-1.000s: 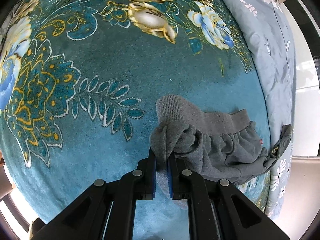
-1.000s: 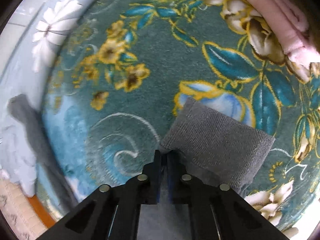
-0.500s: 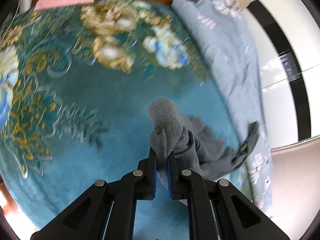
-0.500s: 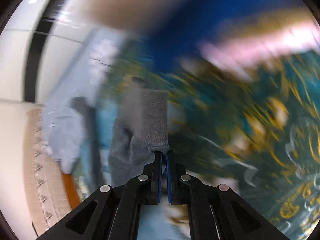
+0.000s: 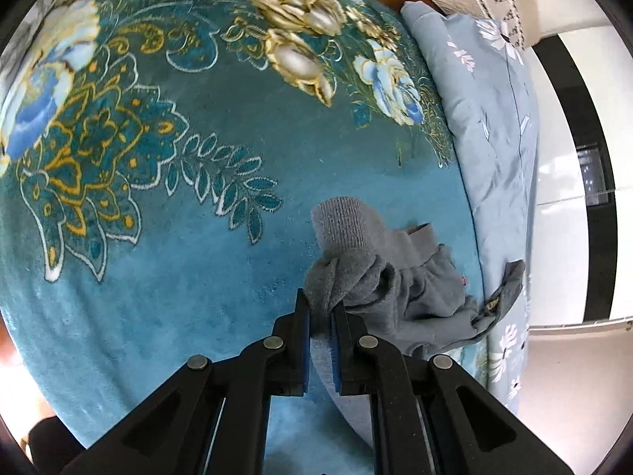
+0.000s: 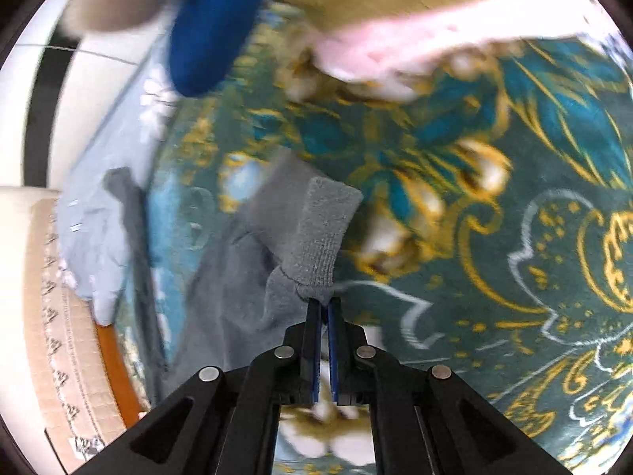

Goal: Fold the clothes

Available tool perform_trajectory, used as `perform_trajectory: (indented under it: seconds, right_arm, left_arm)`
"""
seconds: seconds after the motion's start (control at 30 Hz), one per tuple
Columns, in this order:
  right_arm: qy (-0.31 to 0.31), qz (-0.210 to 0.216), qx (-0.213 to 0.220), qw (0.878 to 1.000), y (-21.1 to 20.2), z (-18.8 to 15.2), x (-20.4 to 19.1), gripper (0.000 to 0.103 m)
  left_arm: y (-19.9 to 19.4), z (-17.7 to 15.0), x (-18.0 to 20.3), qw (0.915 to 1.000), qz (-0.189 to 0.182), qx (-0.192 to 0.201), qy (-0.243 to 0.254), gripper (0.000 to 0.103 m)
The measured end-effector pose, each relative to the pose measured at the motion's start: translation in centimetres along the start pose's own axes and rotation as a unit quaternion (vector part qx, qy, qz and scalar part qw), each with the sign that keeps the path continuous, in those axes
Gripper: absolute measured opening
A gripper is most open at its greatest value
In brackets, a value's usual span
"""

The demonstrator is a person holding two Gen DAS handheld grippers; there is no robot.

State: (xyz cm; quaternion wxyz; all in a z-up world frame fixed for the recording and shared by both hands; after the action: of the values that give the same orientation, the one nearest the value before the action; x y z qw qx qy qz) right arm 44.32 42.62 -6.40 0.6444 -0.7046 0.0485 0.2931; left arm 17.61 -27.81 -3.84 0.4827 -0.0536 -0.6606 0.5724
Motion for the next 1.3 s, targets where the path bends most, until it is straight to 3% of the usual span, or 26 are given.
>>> perform_trajectory:
  seconds: [0.13,0.3,0.37,0.43,0.57,0.63,0.7,0.8,0.87,0.97,1.1,1.2,1.3]
  right_arm:
    - [0.0,-0.012,-0.015,1.0,0.5,-0.5,0.6,0.003]
    - [-0.04,-0.031,-0.037,0.998,-0.7,-0.2,-0.8,0.008]
    - [-0.058,-0.041,-0.045,0.996,-1.7,-0.3,-1.2,0.012]
    - [-0.087,-0.063,-0.043,0.993,-2.8,-0.8,-2.5,0.033]
    - [-0.178,-0.11,0.003,0.978,-6.3,-0.9,-6.2,0.037]
    - [-0.221,-0.101,0.047,0.969,-7.4,-0.4,-9.8,0.037]
    - [-0.253,-0.067,0.067,0.963,-7.1,-0.2,-13.8,0.037]
    - [-0.313,-0.002,0.051,0.948,-4.7,-1.2,-21.3,0.037]
    - [-0.36,0.036,0.026,0.932,-2.3,-3.1,-26.7,0.037]
    - [-0.452,0.076,-0.038,0.888,3.2,-8.3,-35.4,0.047]
    - [-0.566,0.076,-0.109,0.814,10.0,-16.3,-43.6,0.048]
    - [-0.635,0.067,-0.143,0.756,14.4,-21.6,-48.4,0.056]
    - [-0.69,0.047,-0.137,0.709,18.0,-25.1,-51.4,0.059]
  left_arm:
    - [1.6,-1.0,-2.5,0.9986,0.043,-0.022,-0.02,0.008]
    - [1.5,-0.9,-3.9,0.9978,0.035,-0.023,-0.051,0.007]
    - [1.3,-0.8,-3.6,0.9983,0.032,-0.023,-0.043,0.007]
    - [1.2,-0.6,-3.3,0.9987,0.033,-0.023,-0.031,0.007]
    - [1.3,-0.6,-2.9,0.9992,0.029,-0.024,-0.013,0.007]
    - [1.4,-0.5,-2.8,0.9993,0.025,-0.026,-0.006,0.007]
    - [1.5,-0.5,-2.7,0.9994,0.021,-0.027,0.002,0.007]
    - [1.8,-0.7,-2.6,0.9992,0.021,-0.031,0.012,0.007]
    - [2.1,-0.7,-2.7,0.9993,0.017,-0.032,0.011,0.007]
    - [2.3,-1.0,-2.9,0.9993,0.003,-0.034,0.015,0.007]
    - [2.5,-1.3,-3.4,0.999,-0.017,-0.04,0.013,0.007]
    - [2.5,-1.2,-3.6,0.9985,-0.032,-0.043,0.011,0.007]
    - [2.7,-1.1,-3.5,0.9979,-0.04,-0.047,0.018,0.008]
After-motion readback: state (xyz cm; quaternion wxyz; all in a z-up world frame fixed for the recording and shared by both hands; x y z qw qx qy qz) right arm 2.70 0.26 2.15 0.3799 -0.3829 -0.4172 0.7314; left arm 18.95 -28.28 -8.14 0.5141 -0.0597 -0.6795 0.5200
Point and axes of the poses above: each gripper's, at about its wrist camera, not at the fingertips, and y roughly the way its jaws point, x to its right, z to its top, the point moved 5 cm from there along y, roughly the way its jaws point, and after that the axes turned 2 degrees about -z, right-handed, at the moved point
